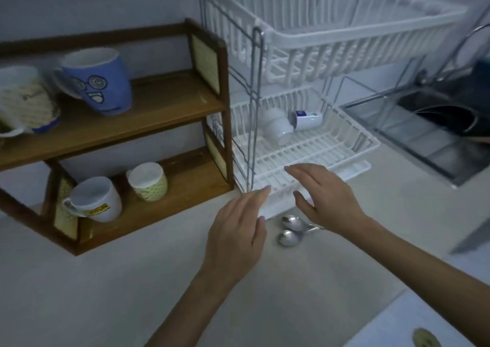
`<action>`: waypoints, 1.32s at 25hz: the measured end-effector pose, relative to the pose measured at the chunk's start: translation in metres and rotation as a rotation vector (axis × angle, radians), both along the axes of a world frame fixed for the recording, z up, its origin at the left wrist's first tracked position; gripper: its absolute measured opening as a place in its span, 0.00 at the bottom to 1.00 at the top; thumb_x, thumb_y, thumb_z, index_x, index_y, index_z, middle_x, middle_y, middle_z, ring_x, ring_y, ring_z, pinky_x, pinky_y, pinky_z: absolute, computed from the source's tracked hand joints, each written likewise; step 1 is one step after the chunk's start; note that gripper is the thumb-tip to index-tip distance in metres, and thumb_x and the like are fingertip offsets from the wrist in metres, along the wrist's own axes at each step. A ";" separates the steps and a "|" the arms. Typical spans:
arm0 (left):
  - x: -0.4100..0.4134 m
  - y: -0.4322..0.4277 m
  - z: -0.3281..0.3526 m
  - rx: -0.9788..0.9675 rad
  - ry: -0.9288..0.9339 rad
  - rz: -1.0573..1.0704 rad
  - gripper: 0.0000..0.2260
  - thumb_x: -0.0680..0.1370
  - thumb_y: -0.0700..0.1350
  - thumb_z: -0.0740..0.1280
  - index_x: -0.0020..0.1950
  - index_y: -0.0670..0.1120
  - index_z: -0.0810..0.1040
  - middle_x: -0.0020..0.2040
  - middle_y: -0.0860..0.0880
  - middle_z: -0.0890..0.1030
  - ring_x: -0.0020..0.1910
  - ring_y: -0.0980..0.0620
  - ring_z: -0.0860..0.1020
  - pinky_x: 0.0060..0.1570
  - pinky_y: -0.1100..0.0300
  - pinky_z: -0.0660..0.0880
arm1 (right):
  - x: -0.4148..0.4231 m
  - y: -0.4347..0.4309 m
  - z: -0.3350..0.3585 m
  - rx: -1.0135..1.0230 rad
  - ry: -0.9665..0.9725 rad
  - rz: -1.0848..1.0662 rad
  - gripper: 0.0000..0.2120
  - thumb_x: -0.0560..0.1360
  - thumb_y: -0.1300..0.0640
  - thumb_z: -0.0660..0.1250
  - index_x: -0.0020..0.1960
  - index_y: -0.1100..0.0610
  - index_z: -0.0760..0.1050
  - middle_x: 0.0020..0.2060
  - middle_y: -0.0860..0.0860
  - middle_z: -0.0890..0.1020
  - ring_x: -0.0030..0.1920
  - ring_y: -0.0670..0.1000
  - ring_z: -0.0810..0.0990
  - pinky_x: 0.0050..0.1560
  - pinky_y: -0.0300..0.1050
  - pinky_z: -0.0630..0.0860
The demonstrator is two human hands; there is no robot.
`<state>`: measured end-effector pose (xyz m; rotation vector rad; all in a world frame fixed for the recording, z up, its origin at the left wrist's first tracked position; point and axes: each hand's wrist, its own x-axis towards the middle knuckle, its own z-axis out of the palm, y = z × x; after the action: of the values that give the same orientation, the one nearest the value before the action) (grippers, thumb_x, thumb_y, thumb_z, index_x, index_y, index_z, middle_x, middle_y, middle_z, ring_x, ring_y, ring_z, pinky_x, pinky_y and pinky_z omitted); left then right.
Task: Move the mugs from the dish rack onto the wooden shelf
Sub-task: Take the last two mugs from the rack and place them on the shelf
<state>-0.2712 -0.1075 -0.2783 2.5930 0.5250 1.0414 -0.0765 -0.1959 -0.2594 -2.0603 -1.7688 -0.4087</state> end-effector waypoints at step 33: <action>0.360 0.161 -0.033 -0.901 0.102 0.920 0.46 0.67 0.52 0.75 0.75 0.48 0.50 0.67 0.36 0.69 0.63 0.36 0.72 0.59 0.47 0.74 | 0.292 0.203 -0.079 -0.325 -0.127 -0.115 0.40 0.65 0.60 0.74 0.71 0.55 0.57 0.63 0.55 0.72 0.60 0.59 0.72 0.54 0.60 0.71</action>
<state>0.0884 0.0534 -0.3116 1.5587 1.8055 0.6092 0.2152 0.0074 -0.3385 -2.4164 -1.9001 -0.3057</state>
